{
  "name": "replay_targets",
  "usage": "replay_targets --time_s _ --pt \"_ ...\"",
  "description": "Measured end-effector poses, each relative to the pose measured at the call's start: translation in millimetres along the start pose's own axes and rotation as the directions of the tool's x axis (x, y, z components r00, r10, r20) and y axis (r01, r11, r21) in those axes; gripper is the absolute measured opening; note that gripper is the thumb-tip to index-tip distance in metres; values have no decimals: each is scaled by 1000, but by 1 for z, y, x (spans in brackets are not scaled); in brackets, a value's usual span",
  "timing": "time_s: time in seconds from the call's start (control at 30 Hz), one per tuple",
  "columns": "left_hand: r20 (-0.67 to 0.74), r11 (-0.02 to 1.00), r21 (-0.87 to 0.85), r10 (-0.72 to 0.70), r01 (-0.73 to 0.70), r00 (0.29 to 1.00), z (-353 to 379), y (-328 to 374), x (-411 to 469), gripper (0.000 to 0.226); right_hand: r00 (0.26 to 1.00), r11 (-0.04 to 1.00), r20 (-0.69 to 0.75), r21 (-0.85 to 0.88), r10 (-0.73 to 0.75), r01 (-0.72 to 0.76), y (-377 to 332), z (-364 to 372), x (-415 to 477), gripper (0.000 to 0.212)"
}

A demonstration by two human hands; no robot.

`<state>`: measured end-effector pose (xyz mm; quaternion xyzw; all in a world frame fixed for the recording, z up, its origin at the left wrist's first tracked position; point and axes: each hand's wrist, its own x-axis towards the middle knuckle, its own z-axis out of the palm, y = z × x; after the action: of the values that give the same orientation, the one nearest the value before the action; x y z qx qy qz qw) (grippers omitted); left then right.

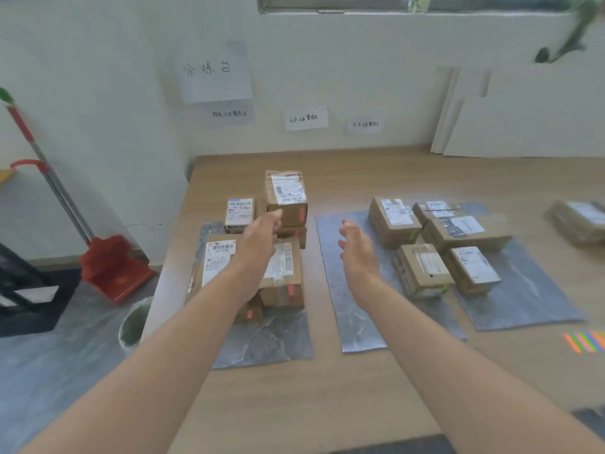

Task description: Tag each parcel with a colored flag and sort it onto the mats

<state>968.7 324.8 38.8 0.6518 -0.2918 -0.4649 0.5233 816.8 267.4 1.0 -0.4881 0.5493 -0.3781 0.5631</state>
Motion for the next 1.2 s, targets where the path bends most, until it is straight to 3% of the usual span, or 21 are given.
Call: replay_targets --time_s 0.2,0.4,0.57,0.7,0.83,0.9,1.0,1.13,1.2 --pt "104 1000 -11 -9 10 995 16 -18 -50 33 994 1000 -112 -4 -18 17 17 -36 -79 50" --pt "230 999 32 -2 -6 973 72 -12 -94 41 957 997 -282 19 -72 80 11 -112 -122 50" --pt "351 999 49 2 -21 936 147 -9 -128 27 928 992 -365 63 -78 109 16 -188 -152 47" --pt "439 998 63 -21 -7 898 217 -13 -157 38 903 987 -425 104 -66 121 29 -259 -166 19" --pt "488 997 83 -43 3 872 284 -22 -179 35 877 990 -476 85 -61 115 46 -330 -171 38" --pt "487 994 108 -59 7 871 322 -26 -188 38 863 991 -502 83 -51 106 54 -367 -171 37" --pt "488 995 92 -69 27 870 376 -28 -200 25 860 991 -509 87 -40 98 60 -422 -168 34" --pt "510 995 98 -45 -5 859 436 -29 -213 57 851 990 -521 80 -58 117 61 -484 -160 40" --pt "508 995 103 -43 -11 860 464 -31 -212 49 850 986 -524 100 -65 137 64 -512 -155 33"
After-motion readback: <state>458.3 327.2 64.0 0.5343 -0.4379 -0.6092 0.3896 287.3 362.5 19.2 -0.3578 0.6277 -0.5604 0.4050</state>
